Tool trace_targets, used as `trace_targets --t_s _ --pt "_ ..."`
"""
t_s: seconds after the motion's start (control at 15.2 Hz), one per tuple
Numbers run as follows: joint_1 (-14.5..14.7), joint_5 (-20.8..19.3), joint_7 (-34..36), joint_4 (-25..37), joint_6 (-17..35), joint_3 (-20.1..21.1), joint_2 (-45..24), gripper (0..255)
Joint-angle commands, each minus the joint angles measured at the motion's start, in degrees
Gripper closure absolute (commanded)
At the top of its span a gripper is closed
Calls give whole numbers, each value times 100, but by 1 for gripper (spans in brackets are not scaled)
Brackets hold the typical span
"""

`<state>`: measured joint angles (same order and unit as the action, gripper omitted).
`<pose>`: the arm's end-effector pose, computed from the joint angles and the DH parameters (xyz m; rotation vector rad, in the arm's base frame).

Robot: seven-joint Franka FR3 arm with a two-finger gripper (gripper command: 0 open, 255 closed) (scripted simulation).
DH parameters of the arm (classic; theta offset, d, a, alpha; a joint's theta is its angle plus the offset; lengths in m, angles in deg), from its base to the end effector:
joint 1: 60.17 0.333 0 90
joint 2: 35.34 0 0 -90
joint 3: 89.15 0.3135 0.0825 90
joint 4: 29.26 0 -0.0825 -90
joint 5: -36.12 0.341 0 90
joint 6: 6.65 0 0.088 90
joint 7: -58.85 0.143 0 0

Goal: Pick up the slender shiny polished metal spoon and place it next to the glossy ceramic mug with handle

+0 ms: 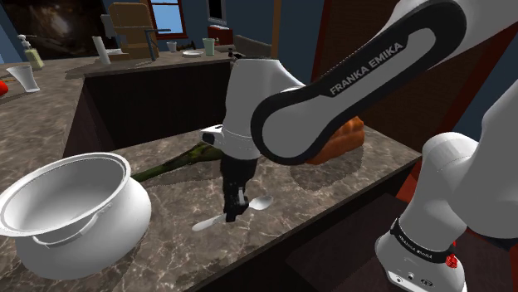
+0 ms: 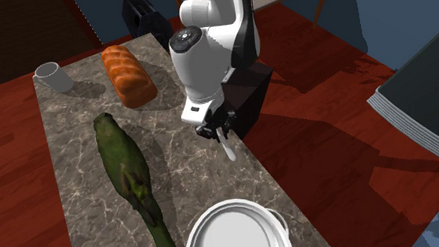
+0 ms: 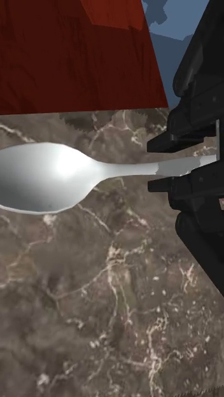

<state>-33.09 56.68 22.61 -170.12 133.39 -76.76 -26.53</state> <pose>0.3422 0.2926 0.3582 -2.5153 -1.4754 -0.1941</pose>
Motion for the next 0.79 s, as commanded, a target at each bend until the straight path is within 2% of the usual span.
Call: trace_targets --t_s 0.0,0.73 --pt "-12 -35 43 64 -168 -10 103 255" --pt "-65 -192 260 509 -1061 -62 564 255"
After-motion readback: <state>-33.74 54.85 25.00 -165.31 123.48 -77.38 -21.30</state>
